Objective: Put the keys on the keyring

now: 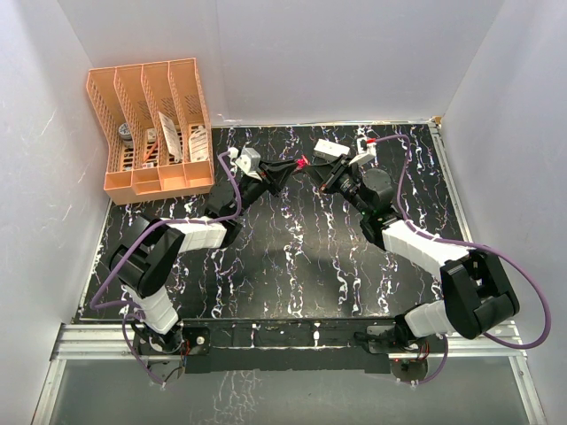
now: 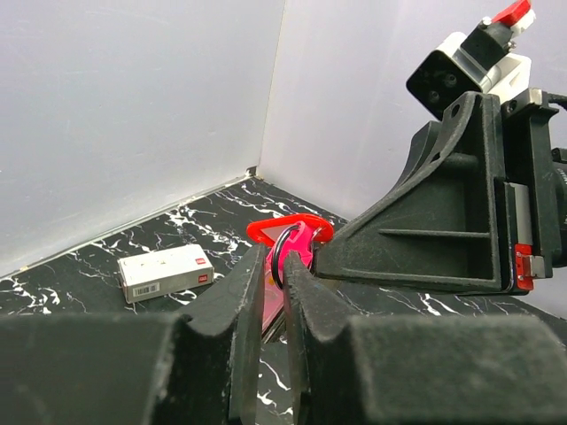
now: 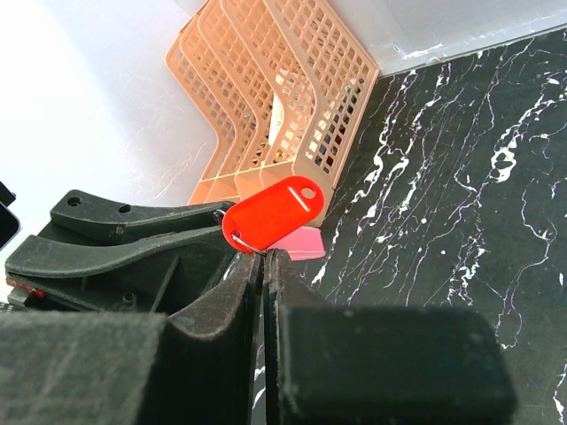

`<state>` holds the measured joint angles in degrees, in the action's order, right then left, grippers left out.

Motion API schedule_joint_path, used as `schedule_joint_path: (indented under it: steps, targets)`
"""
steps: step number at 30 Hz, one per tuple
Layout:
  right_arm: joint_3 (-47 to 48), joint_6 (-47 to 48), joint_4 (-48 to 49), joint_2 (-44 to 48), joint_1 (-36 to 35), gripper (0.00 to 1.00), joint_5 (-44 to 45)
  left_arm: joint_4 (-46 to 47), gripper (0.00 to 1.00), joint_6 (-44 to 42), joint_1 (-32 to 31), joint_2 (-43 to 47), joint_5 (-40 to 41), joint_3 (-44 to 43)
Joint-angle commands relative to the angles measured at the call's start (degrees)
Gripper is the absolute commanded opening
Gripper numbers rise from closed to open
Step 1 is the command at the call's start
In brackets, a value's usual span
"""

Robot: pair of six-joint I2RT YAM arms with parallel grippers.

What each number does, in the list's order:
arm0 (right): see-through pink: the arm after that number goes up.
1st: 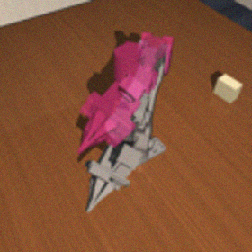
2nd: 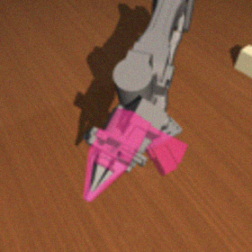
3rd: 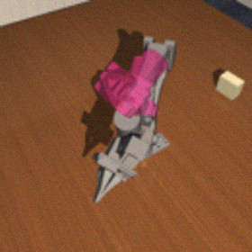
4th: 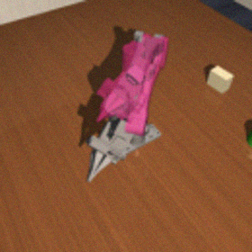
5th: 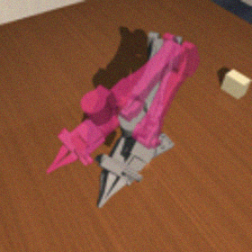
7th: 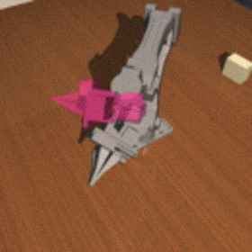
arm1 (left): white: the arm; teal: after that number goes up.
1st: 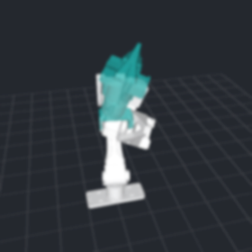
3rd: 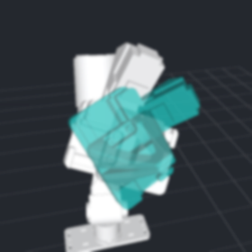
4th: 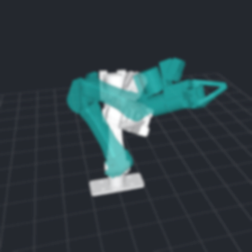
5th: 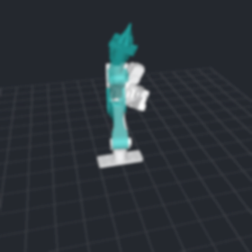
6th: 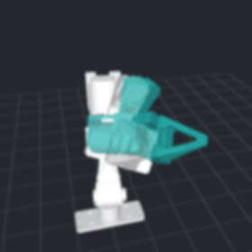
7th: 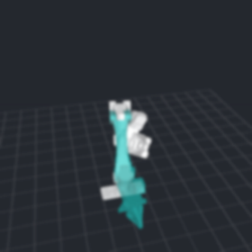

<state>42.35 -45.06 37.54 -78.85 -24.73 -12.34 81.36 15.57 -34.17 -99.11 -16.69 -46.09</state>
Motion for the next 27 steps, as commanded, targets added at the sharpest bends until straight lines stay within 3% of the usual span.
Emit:
schedule_joint_path:
  steps: [1,9,27]
  targets:
    - [0.98,0.49,3.94,1.94,-0.16,0.00,-0.49,4.98,0.10,0.41,-0.19,0.08,-1.99,-1.43]
    - [0.98,0.55,3.90,1.81,-0.22,0.00,-0.36,5.04,0.06,1.72,-0.19,-0.12,-3.92,-1.87]
    - [0.89,0.70,3.94,2.12,-0.20,0.00,-0.06,4.53,0.16,4.41,-0.18,0.04,-5.95,-0.71]
